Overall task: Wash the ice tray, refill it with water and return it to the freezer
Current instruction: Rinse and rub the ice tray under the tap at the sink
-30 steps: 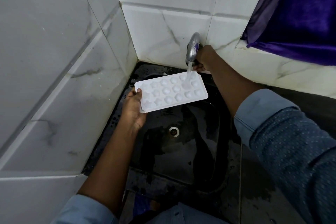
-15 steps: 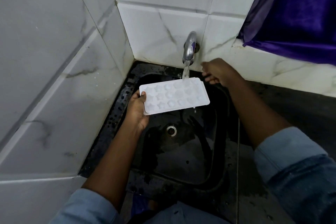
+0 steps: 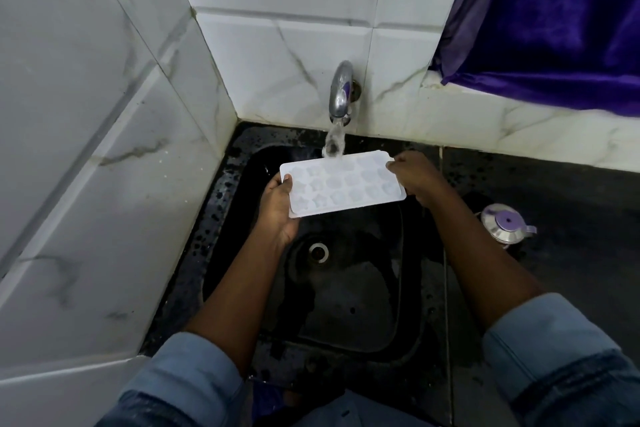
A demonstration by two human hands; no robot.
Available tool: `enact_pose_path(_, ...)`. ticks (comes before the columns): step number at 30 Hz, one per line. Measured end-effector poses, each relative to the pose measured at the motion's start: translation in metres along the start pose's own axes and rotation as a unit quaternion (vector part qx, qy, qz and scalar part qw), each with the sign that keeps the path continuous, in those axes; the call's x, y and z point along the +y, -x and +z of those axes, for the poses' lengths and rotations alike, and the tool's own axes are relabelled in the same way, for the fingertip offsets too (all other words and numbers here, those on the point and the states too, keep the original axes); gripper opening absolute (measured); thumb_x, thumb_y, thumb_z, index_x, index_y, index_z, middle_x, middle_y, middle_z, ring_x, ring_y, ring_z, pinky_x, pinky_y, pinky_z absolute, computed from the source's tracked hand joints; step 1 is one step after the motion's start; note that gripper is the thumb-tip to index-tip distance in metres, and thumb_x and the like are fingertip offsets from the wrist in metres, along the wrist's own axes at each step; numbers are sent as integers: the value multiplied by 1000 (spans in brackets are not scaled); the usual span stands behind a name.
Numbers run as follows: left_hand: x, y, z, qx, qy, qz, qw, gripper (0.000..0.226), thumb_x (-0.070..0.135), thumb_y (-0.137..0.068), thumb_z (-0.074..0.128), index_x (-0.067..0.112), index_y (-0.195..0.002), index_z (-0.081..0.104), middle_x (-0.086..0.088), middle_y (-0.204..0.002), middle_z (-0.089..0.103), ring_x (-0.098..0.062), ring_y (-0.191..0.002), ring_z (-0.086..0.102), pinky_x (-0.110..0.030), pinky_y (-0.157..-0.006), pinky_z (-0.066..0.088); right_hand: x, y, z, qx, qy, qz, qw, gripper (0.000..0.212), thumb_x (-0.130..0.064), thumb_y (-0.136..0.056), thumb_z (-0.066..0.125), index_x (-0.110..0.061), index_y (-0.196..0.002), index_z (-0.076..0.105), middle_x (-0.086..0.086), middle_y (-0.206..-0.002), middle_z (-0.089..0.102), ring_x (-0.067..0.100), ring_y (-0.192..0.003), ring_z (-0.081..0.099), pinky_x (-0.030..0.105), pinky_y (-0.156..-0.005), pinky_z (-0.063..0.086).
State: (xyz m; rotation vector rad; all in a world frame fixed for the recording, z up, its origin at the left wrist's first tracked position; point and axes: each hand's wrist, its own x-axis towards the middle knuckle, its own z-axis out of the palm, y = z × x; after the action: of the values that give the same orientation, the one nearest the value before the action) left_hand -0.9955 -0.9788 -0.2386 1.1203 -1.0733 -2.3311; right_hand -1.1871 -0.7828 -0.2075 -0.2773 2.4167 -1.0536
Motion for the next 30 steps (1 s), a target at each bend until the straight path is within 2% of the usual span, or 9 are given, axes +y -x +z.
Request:
enact_pose_path(4,-6,-4,15,-8,5,-17,1000,41,25,-112,46,1,-143,58,-23,-133,71,-44,-114,71,-51,-81,64,10,-10,-1,25,22,18,999,22,-15,-94,61,-12,-74,51,15,-74,40,21,-65,45,34,-60,27)
enact_pose_path(8,-9,-7,26,3,-9,-40,999,41,26,-105,57,5,-140,60,-20,-127,74,-39,-101,76,-48,-72,65,20,-19,-2,51,14,41,998,23,-12,-91,62,-5,-70,59,14,-69,51,24,-67,55,32,-59,36)
enact_pose_path(12,-12,-10,34,12,-5,-60,998,36,24,-110,53,6,-140,62,-21,-131,73,-38,-99,76,-43,-63,65,27,-27,-4,77,-15,61,995,31,-10,-90,62,-9,-61,53,8,-62,52,26,-65,58,32,-63,43)
enact_pose_path(15,-13,-14,34,2,-6,-62,998,40,28,-112,49,7,-145,60,-21,-138,69,-46,-119,70,-47,-69,66,23,-26,-5,85,-15,59,995,30,-12,-91,61,-11,-63,51,7,-64,51,25,-60,53,30,-57,37)
enact_pose_path(17,-11,-13,30,0,-9,-62,998,42,33,-113,46,10,-146,59,-20,-137,70,-46,-122,69,-49,-71,65,20,-27,-3,83,-19,54,995,28,-12,-91,61,-9,-64,52,7,-66,53,23,-61,54,29,-55,37)
enact_pose_path(20,-5,-10,19,8,-8,-61,998,44,39,-113,44,11,-145,58,-18,-135,72,-42,-118,71,-50,-73,64,12,-28,5,75,-31,38,996,21,-17,-84,61,1,-74,59,10,-73,58,25,-68,60,30,-60,44)
enact_pose_path(24,3,-6,1,30,-18,-45,998,37,32,-113,52,9,-142,59,-18,-132,73,-41,-113,74,-50,-70,65,-2,-26,23,54,-33,17,998,28,-18,-85,63,10,-89,64,10,-79,59,24,-72,60,31,-61,44)
enact_pose_path(28,9,-1,-15,52,-6,-14,999,32,19,-113,50,5,-140,58,-19,-130,73,-35,-100,76,-44,-62,65,-15,-28,40,31,-32,-5,999,20,-21,-83,62,-7,-69,58,8,-69,52,22,-65,55,33,-63,41)
enact_pose_path(30,13,0,-22,63,-4,-2,998,31,18,-114,48,4,-140,58,-19,-130,72,-33,-97,76,-41,-59,65,-21,-29,47,23,-41,-5,999,28,-24,-82,63,2,-74,61,8,-70,55,22,-67,57,33,-65,42)
